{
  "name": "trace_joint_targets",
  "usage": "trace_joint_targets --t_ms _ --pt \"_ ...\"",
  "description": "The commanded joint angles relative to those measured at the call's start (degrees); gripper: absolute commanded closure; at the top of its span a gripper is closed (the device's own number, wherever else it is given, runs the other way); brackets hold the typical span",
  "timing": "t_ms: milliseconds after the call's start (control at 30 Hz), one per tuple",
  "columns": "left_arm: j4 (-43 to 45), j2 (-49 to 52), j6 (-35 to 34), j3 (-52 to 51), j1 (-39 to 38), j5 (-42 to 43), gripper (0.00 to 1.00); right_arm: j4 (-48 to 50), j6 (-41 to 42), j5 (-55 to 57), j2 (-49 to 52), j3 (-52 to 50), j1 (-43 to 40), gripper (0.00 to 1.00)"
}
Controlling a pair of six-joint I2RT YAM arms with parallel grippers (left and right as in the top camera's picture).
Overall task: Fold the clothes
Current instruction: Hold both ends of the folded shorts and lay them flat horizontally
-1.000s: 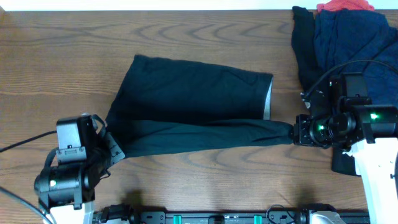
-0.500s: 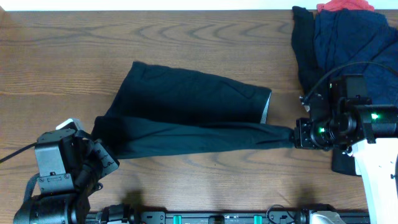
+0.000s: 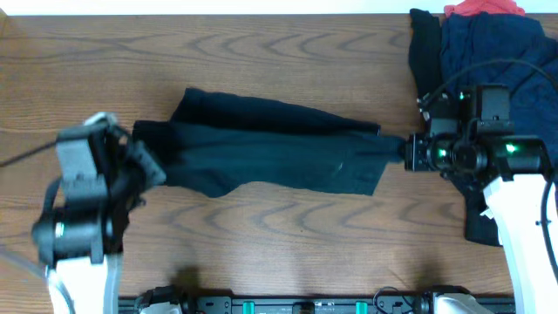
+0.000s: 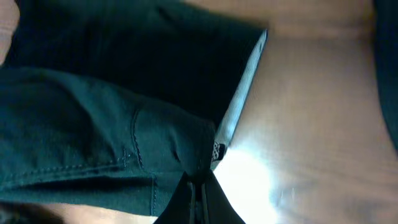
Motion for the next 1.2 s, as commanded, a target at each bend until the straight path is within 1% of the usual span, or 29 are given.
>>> trace_joint_targets --t_ms 0,233,367,500,833,867,933,967,1000,1033,1100,1133,1167 --pt "3.15 6.64 0.94 0.87 0.55 -4.63 0.94 3.06 0.26 5.31 2.82 -0.35 -0.92 0.99" --pt "11.87 21.07 0.98 0.87 -0.37 -4.61 0.94 7.23 0.17 5.33 10.51 -0.35 -0.92 0.99" --pt "17.03 26.62 1.88 0.87 -2.51 -4.63 0.94 10.67 0.02 5.35 14.16 -0.35 -0.92 0.99" --pt "19.78 29.18 2.08 0.87 -4.31 -4.72 0.94 14.05 0.00 5.86 16.83 -0.35 -0.94 0.99" --pt "20.46 30.03 2.03 0.87 -4.63 -5.27 0.94 25.35 0.28 6.84 23.87 -0.35 -0.98 0.99" --pt "20.87 30.12 2.05 0.87 -4.63 -5.27 0.91 26.29 0.31 6.86 24.68 -0.35 -0.98 0.99" --pt "21.75 30.27 2.03 0.87 -4.66 -5.27 0.51 28.61 0.31 6.84 26.67 -0.35 -0.98 0.99" --pt "21.99 30.32 2.03 0.87 -4.66 -5.27 0.35 29.77 0.31 6.84 27.61 -0.35 -0.98 0.99" --pt "22.16 30.34 2.03 0.87 -4.63 -5.27 0.16 30.77 0.33 6.82 28.33 -0.35 -0.98 0.96" --pt "22.29 30.34 2.05 0.87 -4.63 -5.27 0.11 31.65 0.31 6.82 28.98 -0.35 -0.98 0.91" --pt "22.32 30.34 2.05 0.87 -4.63 -5.27 0.06 33.35 0.31 6.80 29.79 -0.35 -0.98 0.71" --pt "22.32 30.34 2.05 0.87 -4.63 -5.27 0.05 34.05 0.31 6.62 29.86 -0.35 -0.98 0.54" --pt "22.29 30.34 2.05 0.87 -4.63 -5.27 0.05 34.51 0.31 6.62 29.86 -0.35 -0.98 0.41"
